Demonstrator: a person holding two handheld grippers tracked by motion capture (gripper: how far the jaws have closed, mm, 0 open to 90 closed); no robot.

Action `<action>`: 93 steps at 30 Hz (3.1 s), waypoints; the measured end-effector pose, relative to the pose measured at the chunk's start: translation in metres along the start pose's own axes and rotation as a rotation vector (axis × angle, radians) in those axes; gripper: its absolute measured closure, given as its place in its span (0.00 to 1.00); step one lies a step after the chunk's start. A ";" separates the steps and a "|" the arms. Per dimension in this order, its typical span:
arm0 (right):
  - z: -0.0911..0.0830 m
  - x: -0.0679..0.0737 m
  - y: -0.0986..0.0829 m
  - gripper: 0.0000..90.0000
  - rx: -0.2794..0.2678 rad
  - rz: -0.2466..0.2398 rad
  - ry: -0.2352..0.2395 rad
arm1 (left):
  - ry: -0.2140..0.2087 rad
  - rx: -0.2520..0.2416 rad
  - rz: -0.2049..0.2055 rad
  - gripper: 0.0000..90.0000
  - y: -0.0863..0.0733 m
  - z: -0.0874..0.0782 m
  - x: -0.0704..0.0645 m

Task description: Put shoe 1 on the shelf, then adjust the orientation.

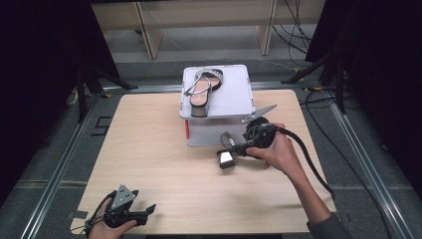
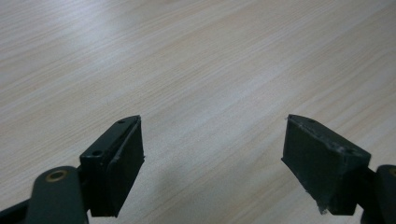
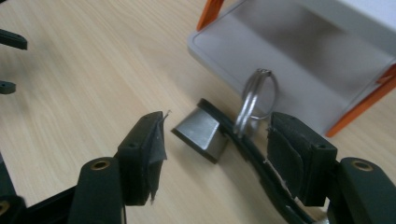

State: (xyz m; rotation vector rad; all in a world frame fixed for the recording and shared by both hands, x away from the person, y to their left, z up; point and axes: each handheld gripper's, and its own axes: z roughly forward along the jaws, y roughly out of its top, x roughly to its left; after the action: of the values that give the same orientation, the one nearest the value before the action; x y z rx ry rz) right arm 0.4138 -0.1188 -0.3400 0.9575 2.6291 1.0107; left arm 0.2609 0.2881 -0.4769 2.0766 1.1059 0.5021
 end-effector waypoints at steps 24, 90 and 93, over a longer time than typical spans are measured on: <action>0.067 0.020 -0.010 0.47 0.016 0.007 0.038 | 0.004 -0.002 0.017 0.22 0.001 -0.001 -0.001; 0.012 0.036 -0.123 0.54 0.193 0.095 0.038 | 0.010 -0.001 0.025 0.22 0.002 -0.003 -0.001; 0.011 0.027 -0.133 0.55 0.188 0.080 -0.001 | 0.013 -0.002 0.034 0.22 0.002 -0.002 -0.001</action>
State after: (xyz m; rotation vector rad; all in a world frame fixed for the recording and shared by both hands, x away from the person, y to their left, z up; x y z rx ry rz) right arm 0.3288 -0.1714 -0.4332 1.1098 2.7430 0.7893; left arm 0.2599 0.2877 -0.4741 2.0958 1.0786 0.5338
